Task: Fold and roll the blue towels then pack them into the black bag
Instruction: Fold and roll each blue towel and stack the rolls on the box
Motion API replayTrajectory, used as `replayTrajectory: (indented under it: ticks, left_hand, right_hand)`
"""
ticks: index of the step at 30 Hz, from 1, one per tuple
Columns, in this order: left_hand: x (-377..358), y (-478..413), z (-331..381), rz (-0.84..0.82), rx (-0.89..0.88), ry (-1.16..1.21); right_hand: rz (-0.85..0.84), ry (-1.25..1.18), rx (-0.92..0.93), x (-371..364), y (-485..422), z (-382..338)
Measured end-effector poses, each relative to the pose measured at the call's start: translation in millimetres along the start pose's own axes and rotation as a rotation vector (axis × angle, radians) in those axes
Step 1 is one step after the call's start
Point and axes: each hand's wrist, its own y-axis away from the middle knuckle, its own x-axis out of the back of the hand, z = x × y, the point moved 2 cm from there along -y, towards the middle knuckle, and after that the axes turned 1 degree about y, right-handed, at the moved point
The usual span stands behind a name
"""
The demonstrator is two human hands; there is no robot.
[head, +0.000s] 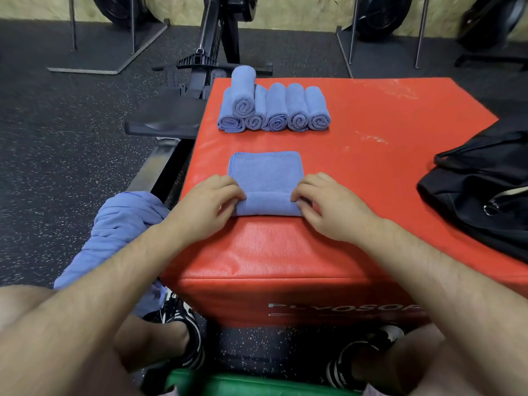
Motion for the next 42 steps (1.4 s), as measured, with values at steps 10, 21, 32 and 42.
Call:
replayTrajectory:
  ticks: [10,21,32,42]
  left_hand:
    - [-2.4,-2.4,-13.6,-0.086,0.159,0.104]
    - [-6.4,-8.1,-14.2,0.040,0.179,0.064]
    - [-13.6,-15.7,-24.5,-0.139,0.164,-0.093]
    - [-6.5,-14.1,-22.8,-0.277,0.365,0.290]
  right_hand:
    - [-0.124,-0.061,-0.148,1.1,-6.1,5.7]
    - [-0.001,-0.072,-0.141,1.6,-7.3,4.8]
    - [-0.093,0.073,-0.135,-4.7,-14.3,7.8]
    - [-0.328,-0.226,-0.307,15.0,-15.9,14.6]
